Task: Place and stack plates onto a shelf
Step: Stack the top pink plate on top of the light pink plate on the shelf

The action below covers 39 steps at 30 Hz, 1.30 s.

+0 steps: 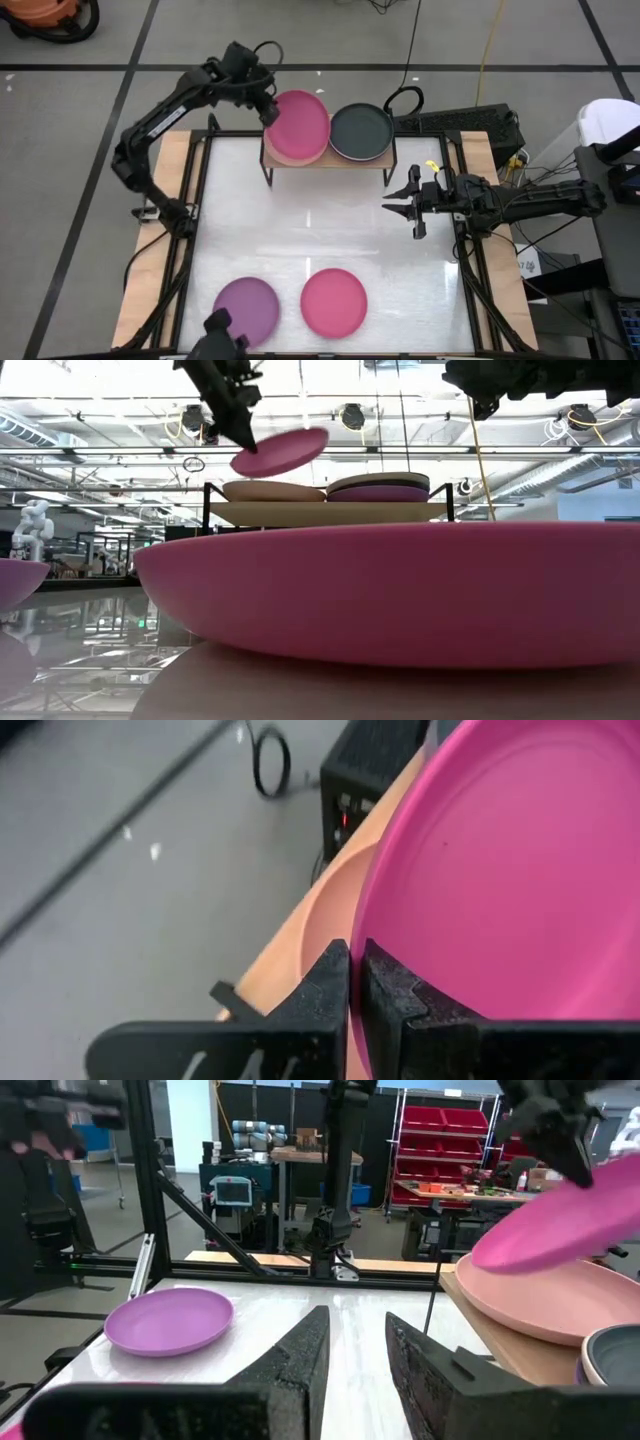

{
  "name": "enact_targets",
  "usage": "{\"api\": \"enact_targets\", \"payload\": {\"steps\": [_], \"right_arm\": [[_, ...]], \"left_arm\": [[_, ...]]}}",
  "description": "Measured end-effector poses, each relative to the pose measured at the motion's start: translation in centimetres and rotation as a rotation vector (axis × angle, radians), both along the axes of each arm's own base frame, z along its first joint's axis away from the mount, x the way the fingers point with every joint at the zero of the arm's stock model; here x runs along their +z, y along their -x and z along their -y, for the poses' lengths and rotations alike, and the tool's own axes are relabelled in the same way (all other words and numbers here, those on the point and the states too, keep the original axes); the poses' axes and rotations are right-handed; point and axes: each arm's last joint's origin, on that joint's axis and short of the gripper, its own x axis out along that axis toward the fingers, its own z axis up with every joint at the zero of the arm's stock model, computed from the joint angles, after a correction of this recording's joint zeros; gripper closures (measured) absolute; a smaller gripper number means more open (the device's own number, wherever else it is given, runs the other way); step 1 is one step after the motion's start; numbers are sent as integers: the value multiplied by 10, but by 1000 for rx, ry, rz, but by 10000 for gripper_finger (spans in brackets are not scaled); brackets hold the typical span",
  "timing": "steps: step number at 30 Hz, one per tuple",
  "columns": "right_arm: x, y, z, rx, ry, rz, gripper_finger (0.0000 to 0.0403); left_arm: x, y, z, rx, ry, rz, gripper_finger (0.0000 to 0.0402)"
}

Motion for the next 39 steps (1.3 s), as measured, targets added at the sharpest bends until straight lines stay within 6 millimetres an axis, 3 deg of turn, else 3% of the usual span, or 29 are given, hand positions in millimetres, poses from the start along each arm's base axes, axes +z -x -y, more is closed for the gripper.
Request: {"api": "enact_targets", "payload": {"steps": [9,39], "right_arm": [[-1,-1,0,0,0,-10,316],[-4,-5,0,0,2,-28,316]], "left_arm": [[-21,-1,-27,82,121,-79,391],[-21,2,-27,72,187,-40,377]]}}
